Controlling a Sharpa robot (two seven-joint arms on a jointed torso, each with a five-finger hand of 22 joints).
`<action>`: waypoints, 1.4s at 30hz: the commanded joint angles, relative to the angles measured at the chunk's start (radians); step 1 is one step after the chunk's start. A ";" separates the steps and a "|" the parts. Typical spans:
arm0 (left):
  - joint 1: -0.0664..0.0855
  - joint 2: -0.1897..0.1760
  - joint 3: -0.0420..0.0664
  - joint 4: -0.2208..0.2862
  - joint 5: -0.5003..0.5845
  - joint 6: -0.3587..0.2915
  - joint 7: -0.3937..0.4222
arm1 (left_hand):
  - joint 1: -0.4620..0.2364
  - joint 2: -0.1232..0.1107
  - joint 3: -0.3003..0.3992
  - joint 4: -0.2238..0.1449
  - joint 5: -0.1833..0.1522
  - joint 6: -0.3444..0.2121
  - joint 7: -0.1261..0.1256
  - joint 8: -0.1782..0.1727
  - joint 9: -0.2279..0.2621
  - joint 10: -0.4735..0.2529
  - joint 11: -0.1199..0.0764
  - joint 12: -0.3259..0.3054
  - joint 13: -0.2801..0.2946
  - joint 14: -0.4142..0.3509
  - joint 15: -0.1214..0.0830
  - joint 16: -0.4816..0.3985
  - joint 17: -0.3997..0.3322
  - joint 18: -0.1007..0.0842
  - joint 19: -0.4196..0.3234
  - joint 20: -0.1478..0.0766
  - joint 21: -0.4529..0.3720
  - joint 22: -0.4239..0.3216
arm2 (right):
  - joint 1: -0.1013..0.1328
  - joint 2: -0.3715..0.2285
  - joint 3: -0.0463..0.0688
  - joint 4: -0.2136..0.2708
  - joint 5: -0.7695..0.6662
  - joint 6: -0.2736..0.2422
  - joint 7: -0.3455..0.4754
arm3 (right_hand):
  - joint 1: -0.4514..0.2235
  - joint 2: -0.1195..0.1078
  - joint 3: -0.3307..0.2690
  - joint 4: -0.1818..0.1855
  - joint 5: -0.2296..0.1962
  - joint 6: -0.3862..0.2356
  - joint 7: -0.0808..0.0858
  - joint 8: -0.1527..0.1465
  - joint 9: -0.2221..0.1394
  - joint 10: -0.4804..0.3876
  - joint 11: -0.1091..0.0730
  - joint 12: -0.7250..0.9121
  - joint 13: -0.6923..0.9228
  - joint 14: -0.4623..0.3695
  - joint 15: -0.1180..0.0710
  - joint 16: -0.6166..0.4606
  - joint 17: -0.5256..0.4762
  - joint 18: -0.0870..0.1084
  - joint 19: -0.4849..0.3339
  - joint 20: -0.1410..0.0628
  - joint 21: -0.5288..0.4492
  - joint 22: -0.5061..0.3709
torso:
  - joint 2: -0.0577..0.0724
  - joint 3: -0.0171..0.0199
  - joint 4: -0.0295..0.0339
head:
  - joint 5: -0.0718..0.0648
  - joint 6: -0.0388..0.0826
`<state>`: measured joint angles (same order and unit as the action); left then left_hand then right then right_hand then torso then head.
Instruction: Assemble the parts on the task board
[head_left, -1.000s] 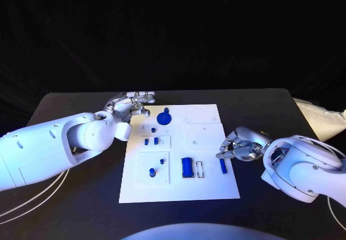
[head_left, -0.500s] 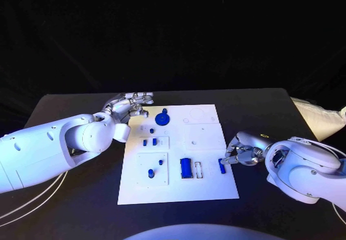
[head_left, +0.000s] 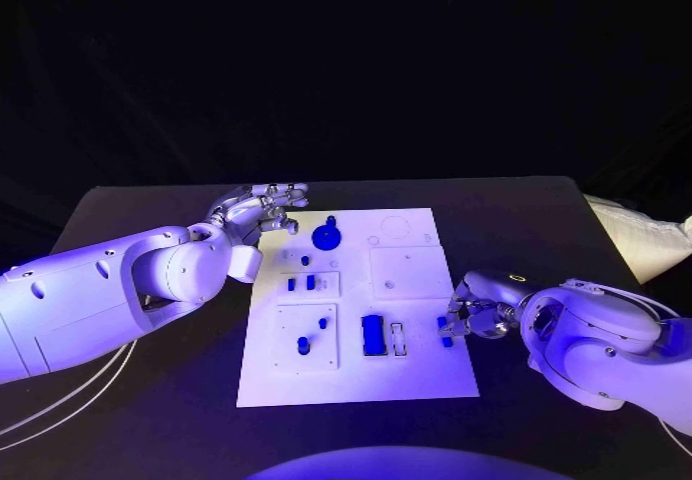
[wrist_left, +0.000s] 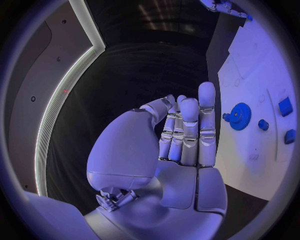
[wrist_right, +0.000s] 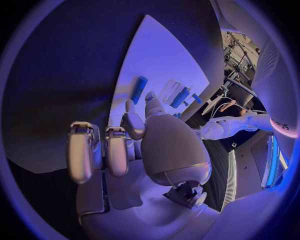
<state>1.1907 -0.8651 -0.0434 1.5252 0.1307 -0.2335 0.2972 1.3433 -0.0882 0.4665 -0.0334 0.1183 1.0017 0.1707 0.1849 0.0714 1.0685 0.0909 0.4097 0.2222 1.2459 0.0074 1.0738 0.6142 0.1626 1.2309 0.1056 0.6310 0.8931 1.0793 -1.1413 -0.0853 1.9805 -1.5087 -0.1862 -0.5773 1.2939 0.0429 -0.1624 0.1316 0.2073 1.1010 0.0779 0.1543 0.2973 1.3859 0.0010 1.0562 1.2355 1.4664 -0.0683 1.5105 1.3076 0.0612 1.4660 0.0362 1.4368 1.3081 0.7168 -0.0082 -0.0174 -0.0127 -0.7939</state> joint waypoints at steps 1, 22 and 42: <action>0.000 0.001 0.001 0.002 -0.003 0.019 0.005 | 0.003 0.004 0.001 -0.008 0.002 -0.005 0.000 0.003 -0.001 -0.006 -0.002 0.006 0.001 -0.005 -0.001 0.003 -0.001 0.015 -0.009 0.001 -0.005 -0.001 | -0.007 0.012 0.000 -0.005 -0.050 0.035 -0.010 | 0.020 -0.007 0.009 -0.007 0.005 0.008 0.001 -0.004 0.002 -0.001 -0.002 -0.007 0.000 0.081 -0.001 0.000 0.146 -0.009 0.013 0.000 -0.006 0.024 | 0.001 -0.0001 -0.0002 | 0.000 0.000; 0.000 -0.002 0.001 0.003 -0.003 0.021 0.004 | 0.003 0.004 0.001 -0.008 0.002 -0.005 0.000 0.003 -0.001 -0.006 -0.002 0.006 0.001 -0.005 -0.001 0.003 -0.001 0.015 -0.009 0.001 -0.005 -0.001 | -0.051 0.096 0.000 -0.049 -0.218 0.108 -0.024 | 0.133 0.014 0.093 -0.082 -0.081 0.021 -0.004 -0.020 0.011 -0.002 -0.008 -0.028 -0.005 0.083 -0.007 0.004 0.157 -0.012 0.018 -0.006 0.001 0.038 | 0.001 0.0002 0.0000 | 0.005 -0.001; 0.000 -0.001 0.001 0.003 -0.005 0.021 0.004 | 0.003 0.004 0.001 -0.008 0.002 -0.005 0.000 0.003 -0.001 -0.006 -0.002 0.006 0.001 -0.005 -0.001 0.003 -0.001 0.015 -0.009 0.001 -0.005 -0.001 | -0.061 0.128 -0.001 -0.067 -0.295 0.203 -0.063 | 0.109 -0.003 0.186 -0.096 0.051 0.022 0.001 -0.042 0.007 -0.012 -0.007 -0.057 -0.017 0.082 -0.003 0.002 0.157 -0.012 0.017 -0.004 0.000 0.040 | -0.001 -0.0004 0.0000 | 0.001 -0.003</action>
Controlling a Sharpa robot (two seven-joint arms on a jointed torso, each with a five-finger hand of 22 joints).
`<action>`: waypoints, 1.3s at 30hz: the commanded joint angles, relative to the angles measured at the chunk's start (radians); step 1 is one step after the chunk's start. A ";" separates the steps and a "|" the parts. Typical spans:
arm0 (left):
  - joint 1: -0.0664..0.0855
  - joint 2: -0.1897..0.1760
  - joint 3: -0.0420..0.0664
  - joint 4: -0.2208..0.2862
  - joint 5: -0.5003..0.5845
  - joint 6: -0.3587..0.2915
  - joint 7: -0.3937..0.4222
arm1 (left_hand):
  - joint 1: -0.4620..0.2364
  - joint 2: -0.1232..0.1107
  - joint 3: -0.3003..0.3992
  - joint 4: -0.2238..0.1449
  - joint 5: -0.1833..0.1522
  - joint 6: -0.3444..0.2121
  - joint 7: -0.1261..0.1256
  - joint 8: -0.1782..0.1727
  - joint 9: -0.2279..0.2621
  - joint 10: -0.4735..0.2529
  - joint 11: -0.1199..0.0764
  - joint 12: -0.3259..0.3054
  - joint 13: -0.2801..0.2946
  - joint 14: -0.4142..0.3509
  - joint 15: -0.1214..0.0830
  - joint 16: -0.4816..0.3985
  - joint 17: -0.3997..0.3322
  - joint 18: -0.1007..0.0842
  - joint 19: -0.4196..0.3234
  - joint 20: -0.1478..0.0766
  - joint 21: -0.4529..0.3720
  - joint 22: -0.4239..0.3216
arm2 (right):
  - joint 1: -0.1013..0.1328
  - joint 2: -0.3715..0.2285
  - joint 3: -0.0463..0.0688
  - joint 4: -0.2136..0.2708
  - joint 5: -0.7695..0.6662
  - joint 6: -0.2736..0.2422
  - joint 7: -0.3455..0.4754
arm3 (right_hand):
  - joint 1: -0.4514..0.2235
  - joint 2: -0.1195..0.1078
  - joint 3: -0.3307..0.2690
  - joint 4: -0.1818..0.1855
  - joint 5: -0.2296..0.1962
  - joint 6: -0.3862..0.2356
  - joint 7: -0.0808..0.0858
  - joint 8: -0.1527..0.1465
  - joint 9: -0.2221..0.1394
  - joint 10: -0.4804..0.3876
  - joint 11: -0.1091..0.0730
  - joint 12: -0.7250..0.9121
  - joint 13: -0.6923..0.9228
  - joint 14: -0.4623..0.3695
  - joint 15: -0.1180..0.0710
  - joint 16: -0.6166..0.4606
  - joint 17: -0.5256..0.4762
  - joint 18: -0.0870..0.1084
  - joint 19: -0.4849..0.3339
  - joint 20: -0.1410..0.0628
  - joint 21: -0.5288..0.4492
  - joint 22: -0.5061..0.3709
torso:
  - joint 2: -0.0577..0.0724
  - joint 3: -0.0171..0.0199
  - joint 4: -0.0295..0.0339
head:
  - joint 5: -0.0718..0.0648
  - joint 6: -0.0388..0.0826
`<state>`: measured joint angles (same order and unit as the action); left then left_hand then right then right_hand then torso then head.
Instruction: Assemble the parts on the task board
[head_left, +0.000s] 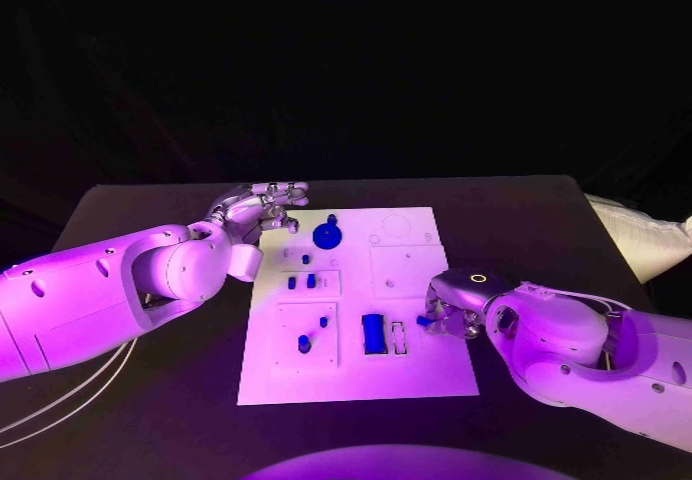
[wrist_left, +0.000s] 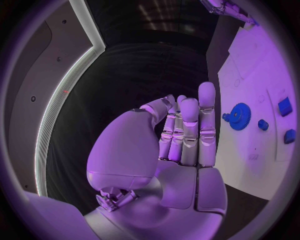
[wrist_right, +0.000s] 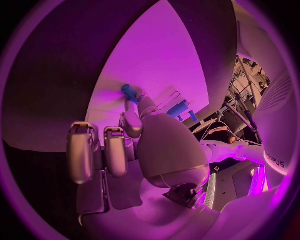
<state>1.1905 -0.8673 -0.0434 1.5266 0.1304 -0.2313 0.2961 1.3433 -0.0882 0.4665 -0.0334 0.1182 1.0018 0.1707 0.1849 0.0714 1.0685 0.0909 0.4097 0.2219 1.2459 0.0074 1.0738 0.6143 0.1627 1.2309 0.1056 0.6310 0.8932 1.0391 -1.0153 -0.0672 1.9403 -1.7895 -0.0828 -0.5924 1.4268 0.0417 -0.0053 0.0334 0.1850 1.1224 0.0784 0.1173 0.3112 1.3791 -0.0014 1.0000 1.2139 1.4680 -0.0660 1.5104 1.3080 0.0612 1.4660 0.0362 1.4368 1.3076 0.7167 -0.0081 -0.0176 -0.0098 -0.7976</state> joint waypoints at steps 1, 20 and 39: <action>0.000 0.002 0.001 0.002 -0.005 0.019 0.005 | 0.003 0.004 0.001 -0.008 0.002 -0.005 0.000 0.003 -0.001 -0.006 -0.002 0.006 0.002 -0.005 -0.001 0.003 -0.001 0.015 -0.009 0.001 -0.005 -0.001 | -0.021 0.002 -0.019 -0.028 -0.012 0.090 -0.051 | -0.029 -0.005 0.045 0.002 0.117 0.002 0.000 -0.007 -0.006 -0.005 -0.005 -0.001 0.005 0.081 -0.007 0.002 0.157 -0.012 0.018 -0.005 0.001 0.042 | 0.000 -0.0006 0.0002 | -0.002 0.001; -0.001 0.003 0.001 0.000 -0.007 0.017 0.004 | 0.009 0.007 0.005 -0.015 0.004 -0.009 0.000 0.009 -0.001 -0.013 -0.003 0.017 0.004 -0.007 -0.001 0.004 -0.004 0.016 -0.009 0.001 -0.008 -0.002 | -0.001 -0.051 -0.015 0.041 0.444 -0.225 -0.023 | -0.187 -0.121 0.334 0.042 0.302 0.010 -0.002 -0.015 0.019 0.010 -0.005 -0.007 0.008 0.082 -0.009 0.003 0.163 -0.013 0.021 -0.006 0.003 0.048 | 0.001 -0.0008 0.0020 | 0.000 0.000; -0.002 0.006 0.000 0.000 -0.008 0.019 0.003 | 0.017 0.009 0.012 -0.024 0.006 -0.011 0.001 0.014 -0.001 -0.018 -0.002 0.024 0.005 -0.008 -0.002 0.006 -0.005 0.016 -0.008 0.000 -0.008 -0.001 | 0.013 -0.030 -0.013 0.052 0.638 -0.243 0.007 | -0.245 -0.141 0.352 0.058 0.326 0.017 -0.005 -0.011 0.030 0.021 -0.006 -0.001 0.012 0.084 -0.010 0.006 0.168 -0.014 0.024 -0.007 0.007 0.054 | 0.000 -0.0009 0.0001 | 0.004 -0.002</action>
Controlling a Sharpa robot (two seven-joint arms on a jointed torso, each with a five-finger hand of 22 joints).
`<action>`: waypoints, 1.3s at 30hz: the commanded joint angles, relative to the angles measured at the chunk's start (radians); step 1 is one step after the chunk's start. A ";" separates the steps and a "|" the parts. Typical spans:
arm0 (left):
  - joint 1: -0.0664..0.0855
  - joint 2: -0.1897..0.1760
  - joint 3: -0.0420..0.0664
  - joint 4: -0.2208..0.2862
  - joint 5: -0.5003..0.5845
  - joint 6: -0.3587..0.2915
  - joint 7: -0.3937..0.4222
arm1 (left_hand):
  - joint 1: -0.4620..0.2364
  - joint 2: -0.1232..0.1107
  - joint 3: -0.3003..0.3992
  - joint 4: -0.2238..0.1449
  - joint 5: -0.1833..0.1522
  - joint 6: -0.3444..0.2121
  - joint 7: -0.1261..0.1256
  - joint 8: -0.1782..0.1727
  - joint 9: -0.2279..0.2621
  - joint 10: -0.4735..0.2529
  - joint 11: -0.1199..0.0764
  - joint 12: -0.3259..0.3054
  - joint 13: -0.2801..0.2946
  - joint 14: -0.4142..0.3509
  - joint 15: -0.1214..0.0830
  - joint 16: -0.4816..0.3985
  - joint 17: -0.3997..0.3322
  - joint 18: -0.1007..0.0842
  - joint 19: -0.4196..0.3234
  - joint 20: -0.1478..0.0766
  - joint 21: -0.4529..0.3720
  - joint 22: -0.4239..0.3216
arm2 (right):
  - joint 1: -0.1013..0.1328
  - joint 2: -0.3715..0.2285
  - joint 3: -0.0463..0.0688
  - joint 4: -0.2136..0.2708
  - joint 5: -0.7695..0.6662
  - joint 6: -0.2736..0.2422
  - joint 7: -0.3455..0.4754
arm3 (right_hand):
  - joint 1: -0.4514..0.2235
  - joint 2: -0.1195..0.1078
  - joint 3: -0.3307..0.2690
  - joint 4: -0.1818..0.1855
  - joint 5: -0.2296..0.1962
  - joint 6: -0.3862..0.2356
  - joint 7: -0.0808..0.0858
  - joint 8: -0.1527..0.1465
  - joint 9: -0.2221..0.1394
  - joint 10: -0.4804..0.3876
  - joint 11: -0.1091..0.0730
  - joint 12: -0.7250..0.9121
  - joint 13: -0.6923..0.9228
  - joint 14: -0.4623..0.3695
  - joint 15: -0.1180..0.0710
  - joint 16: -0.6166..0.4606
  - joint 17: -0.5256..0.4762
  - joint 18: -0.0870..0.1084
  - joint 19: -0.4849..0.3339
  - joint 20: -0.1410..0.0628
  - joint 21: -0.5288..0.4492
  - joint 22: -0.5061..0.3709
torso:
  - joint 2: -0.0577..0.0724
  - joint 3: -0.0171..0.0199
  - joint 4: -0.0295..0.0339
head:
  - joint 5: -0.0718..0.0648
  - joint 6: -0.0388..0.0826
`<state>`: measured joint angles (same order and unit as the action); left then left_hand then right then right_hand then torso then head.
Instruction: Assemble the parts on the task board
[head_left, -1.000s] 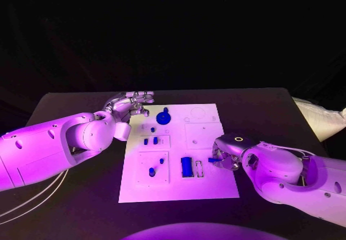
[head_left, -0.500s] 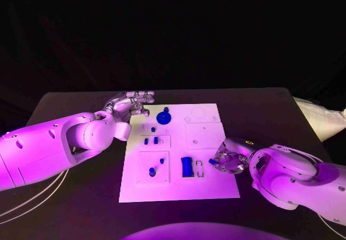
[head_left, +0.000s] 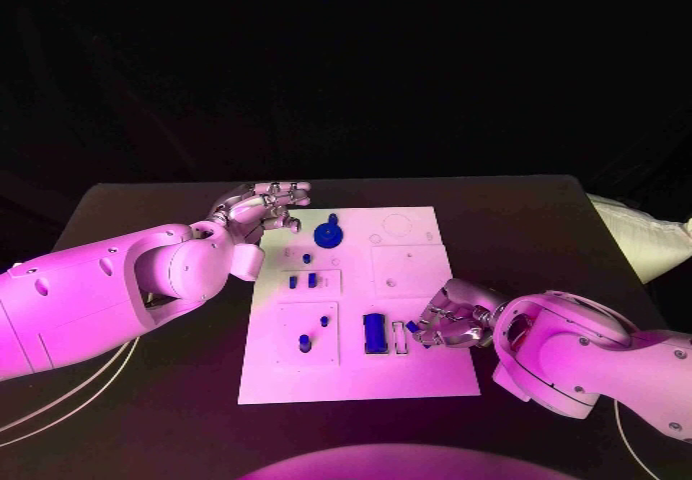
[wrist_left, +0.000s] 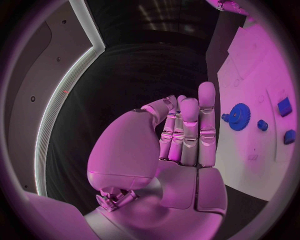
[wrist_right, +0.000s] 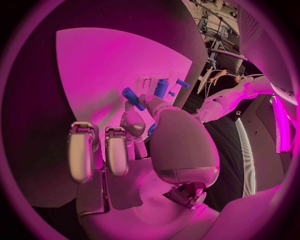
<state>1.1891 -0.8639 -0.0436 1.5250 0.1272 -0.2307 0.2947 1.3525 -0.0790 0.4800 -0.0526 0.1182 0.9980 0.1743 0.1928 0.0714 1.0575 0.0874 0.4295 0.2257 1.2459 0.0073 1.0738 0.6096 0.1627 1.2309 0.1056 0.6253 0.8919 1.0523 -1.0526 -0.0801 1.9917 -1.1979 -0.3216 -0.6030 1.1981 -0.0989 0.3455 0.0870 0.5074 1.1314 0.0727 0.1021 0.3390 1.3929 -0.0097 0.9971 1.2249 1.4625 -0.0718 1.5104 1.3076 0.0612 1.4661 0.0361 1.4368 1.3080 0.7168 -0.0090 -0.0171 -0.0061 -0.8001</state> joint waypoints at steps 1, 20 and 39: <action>0.000 0.002 0.001 0.002 -0.005 0.018 0.004 | 0.008 0.000 -0.002 -0.005 0.006 -0.007 -0.003 0.006 0.000 -0.007 0.001 0.004 0.001 -0.008 -0.002 0.006 -0.001 0.016 -0.008 0.000 -0.002 0.001 | 0.000 0.010 0.000 0.000 0.047 -0.002 0.018 | -0.020 -0.002 0.000 0.006 0.003 0.008 0.001 0.005 0.003 0.008 0.002 0.003 0.002 0.089 -0.004 0.006 0.169 -0.014 0.024 -0.007 0.007 0.054 | -0.001 -0.0003 -0.0001 | 0.000 0.001; -0.001 -0.002 0.001 0.006 -0.006 0.018 0.003 | 0.010 0.001 0.001 -0.007 0.007 -0.008 -0.003 0.007 0.000 -0.008 0.001 0.006 0.001 -0.009 -0.002 0.006 -0.002 0.016 -0.008 0.000 -0.002 0.001 | -0.002 0.061 0.000 -0.034 0.007 0.075 -0.006 | -0.099 -0.003 -0.047 0.050 -0.005 0.017 -0.003 0.010 0.015 0.018 0.000 0.002 0.001 0.090 -0.006 0.008 0.172 -0.016 0.027 -0.008 0.011 0.061 | 0.000 0.0002 0.0003 | 0.006 -0.002; 0.000 -0.004 0.001 0.008 -0.007 0.021 -0.001 | 0.010 0.001 0.001 -0.007 0.007 -0.008 -0.003 0.007 0.000 -0.008 0.001 0.006 0.001 -0.009 -0.002 0.006 -0.002 0.016 -0.008 0.000 -0.002 0.001 | -0.003 0.075 0.000 -0.041 -0.036 0.114 -0.023 | -0.124 0.004 -0.079 0.069 -0.026 0.025 -0.007 0.014 0.021 0.027 -0.003 0.010 0.004 0.091 -0.008 0.009 0.176 -0.017 0.029 -0.010 0.013 0.065 | 0.000 0.0000 -0.0003 | 0.008 -0.007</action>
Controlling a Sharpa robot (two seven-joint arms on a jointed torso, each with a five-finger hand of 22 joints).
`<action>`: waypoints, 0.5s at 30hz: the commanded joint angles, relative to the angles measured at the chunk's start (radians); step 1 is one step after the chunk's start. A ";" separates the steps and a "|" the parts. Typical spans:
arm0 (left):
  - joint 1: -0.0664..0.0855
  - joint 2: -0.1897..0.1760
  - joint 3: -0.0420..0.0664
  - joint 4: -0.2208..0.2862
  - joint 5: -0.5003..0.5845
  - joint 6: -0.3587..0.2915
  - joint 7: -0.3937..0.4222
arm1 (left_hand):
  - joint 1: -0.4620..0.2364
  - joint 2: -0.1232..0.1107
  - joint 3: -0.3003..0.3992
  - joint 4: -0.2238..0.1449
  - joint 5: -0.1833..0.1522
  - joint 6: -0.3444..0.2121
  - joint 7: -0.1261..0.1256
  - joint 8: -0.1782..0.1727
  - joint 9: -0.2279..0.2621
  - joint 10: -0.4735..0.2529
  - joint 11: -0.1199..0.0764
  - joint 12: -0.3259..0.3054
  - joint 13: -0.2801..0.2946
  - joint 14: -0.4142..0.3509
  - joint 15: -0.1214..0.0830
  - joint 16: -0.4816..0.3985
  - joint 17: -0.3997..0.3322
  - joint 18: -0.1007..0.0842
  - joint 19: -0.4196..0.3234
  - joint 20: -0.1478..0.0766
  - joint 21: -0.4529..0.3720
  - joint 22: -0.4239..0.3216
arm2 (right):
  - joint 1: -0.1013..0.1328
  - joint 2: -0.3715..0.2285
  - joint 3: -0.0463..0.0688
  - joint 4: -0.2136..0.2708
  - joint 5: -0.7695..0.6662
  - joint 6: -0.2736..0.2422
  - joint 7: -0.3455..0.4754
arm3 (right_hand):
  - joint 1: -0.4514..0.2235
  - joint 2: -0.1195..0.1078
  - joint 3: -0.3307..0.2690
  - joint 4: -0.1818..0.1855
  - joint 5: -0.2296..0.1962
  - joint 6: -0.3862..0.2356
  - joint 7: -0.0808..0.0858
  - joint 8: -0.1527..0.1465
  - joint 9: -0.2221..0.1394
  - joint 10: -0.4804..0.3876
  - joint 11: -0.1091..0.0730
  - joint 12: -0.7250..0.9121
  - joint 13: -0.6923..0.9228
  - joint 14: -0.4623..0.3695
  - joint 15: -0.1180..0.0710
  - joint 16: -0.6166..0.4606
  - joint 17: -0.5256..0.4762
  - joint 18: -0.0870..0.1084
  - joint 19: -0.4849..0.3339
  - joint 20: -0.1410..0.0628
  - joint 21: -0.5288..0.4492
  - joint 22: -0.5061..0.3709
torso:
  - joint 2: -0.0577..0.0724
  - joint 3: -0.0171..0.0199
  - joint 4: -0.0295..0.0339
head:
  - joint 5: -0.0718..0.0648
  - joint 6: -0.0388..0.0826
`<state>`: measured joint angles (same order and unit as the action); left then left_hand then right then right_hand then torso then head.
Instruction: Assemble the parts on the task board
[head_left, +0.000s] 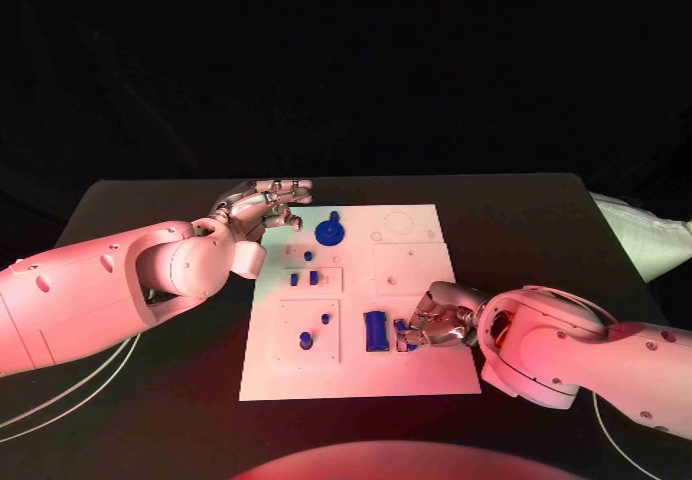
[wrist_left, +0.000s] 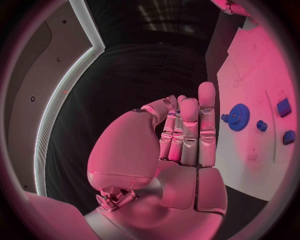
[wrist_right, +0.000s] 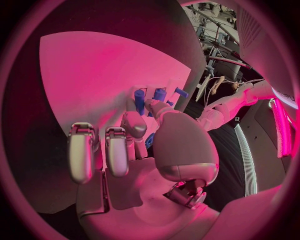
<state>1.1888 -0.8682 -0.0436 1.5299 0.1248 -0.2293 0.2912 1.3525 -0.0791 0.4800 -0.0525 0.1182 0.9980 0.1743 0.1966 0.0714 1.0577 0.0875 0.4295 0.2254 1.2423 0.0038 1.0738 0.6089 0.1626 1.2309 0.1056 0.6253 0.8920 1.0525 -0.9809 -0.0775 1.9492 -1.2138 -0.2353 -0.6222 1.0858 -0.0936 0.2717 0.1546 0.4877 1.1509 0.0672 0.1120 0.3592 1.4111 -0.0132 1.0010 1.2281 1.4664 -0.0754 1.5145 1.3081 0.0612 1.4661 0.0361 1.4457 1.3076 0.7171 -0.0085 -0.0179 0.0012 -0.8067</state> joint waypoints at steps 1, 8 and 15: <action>0.000 0.000 0.001 0.003 -0.005 0.019 0.003 | 0.010 0.001 0.001 -0.007 0.007 -0.008 -0.003 0.003 -0.001 -0.008 0.001 0.006 0.002 -0.005 0.002 0.006 -0.001 0.016 -0.008 0.000 -0.002 0.001 | -0.004 0.004 -0.003 0.002 -0.021 0.027 -0.003 | -0.012 0.000 -0.008 0.002 -0.007 0.007 -0.003 0.005 0.002 0.010 -0.001 0.009 0.003 0.087 -0.005 0.006 0.177 -0.017 0.029 -0.011 0.004 0.066 | -0.001 -0.0004 0.0008 | 0.001 0.000; 0.000 0.000 0.001 0.003 -0.005 0.020 0.002 | 0.011 0.002 0.002 -0.009 0.007 -0.009 -0.002 0.005 -0.001 -0.009 0.002 0.008 0.002 -0.006 0.002 0.005 -0.003 0.016 -0.009 0.000 -0.004 0.001 | -0.004 0.005 -0.003 0.004 -0.023 0.020 0.004 | -0.033 0.015 -0.033 0.024 -0.011 0.015 -0.006 0.009 0.007 0.019 -0.004 0.021 0.009 0.089 -0.008 0.010 0.183 -0.018 0.031 -0.013 0.008 0.071 | -0.001 -0.0004 0.0004 | 0.002 0.000; 0.000 -0.001 0.001 0.003 -0.005 0.021 0.002 | 0.011 0.002 0.002 -0.009 0.007 -0.009 -0.002 0.005 -0.001 -0.009 0.002 0.008 0.002 -0.006 0.002 0.005 -0.003 0.016 -0.009 0.000 -0.004 0.001 | -0.005 0.004 -0.003 0.011 -0.034 0.002 0.015 | -0.091 0.032 -0.109 0.085 -0.036 0.023 -0.012 0.013 0.014 0.029 -0.008 0.035 0.017 0.091 -0.012 0.016 0.194 -0.021 0.037 -0.016 0.016 0.084 | 0.000 0.0002 0.0000 | 0.003 0.000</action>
<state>1.1888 -0.8697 -0.0436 1.5306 0.1242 -0.2283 0.2894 1.3525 -0.0790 0.4832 -0.0557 0.1231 0.9947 0.1710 0.1966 0.0714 1.0544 0.0908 0.4356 0.2261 1.2423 0.0038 1.0738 0.6067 0.1626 1.2309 0.1056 0.6254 0.8920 1.0491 -0.9795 -0.0796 1.9545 -1.2320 -0.2360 -0.6224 1.0031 -0.0636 0.1694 0.2372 0.4571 1.1680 0.0574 0.1195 0.3726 1.4349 -0.0231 1.0333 1.2445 1.4666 -0.0825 1.5280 1.3079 0.0612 1.4661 0.0288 1.4562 1.3075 0.7167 -0.0087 -0.0175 0.0037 -0.8068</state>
